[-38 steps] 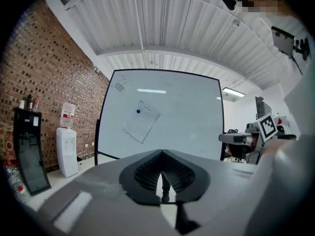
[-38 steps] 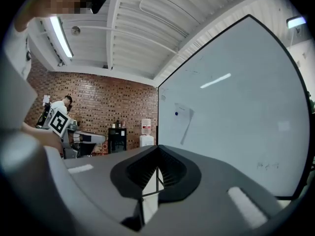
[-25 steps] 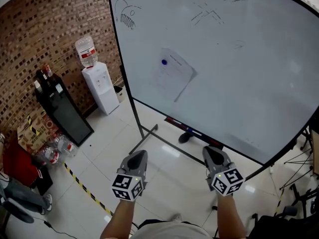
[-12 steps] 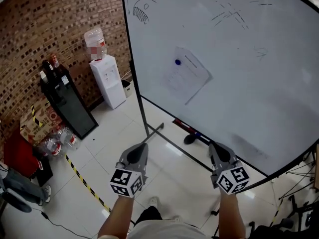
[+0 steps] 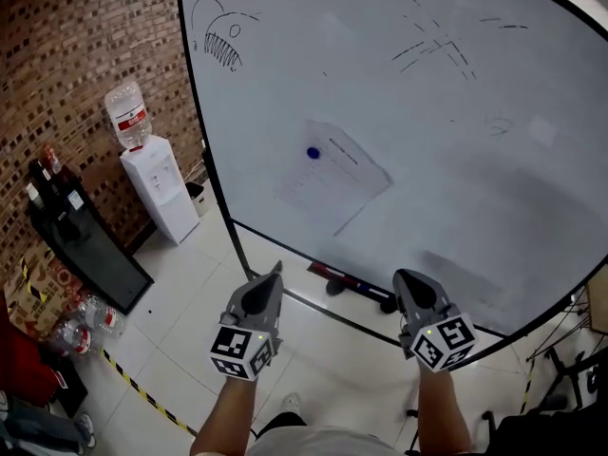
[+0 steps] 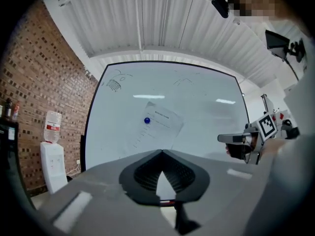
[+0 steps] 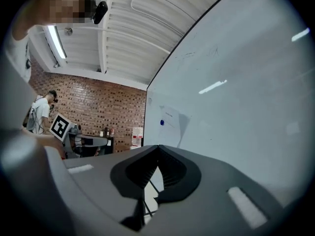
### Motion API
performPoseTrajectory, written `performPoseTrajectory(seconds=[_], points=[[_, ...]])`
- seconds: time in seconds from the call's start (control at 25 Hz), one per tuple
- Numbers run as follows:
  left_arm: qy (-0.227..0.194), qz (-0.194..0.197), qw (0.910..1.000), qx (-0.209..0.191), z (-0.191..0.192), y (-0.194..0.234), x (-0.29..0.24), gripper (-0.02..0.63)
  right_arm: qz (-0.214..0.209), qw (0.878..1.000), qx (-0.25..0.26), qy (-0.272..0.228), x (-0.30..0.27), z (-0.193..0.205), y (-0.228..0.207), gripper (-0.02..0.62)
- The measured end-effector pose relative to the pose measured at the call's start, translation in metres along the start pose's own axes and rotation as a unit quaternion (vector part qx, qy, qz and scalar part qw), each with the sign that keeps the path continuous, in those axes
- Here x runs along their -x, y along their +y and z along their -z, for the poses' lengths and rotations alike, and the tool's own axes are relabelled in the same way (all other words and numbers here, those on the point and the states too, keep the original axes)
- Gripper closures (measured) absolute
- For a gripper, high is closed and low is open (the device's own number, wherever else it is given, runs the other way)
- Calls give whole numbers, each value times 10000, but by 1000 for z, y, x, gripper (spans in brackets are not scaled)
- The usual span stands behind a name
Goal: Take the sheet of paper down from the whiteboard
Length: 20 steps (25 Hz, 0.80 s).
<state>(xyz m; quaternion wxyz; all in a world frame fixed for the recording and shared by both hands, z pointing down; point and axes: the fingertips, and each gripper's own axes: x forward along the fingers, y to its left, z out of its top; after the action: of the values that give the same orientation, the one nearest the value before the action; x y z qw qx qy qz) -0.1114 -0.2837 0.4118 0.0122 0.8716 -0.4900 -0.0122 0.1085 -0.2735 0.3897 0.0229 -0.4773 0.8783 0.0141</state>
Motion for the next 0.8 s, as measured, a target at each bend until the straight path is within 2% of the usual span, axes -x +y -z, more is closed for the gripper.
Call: performPoseTrajectory(seconds=[0.28,0.52,0.8], points=[[-158,658,9974,-251,-28,55,-63,604,631,9976,198,-202,-53,-27,-9,589],[-248,997,9945,-224,-40,69,-100,604,885,9954,311,-218,-78,-40,-22,589],[-320,1057,9927,-474,-54,73,-144,604,952,9940,379,-394,-90,-60,-46,589]])
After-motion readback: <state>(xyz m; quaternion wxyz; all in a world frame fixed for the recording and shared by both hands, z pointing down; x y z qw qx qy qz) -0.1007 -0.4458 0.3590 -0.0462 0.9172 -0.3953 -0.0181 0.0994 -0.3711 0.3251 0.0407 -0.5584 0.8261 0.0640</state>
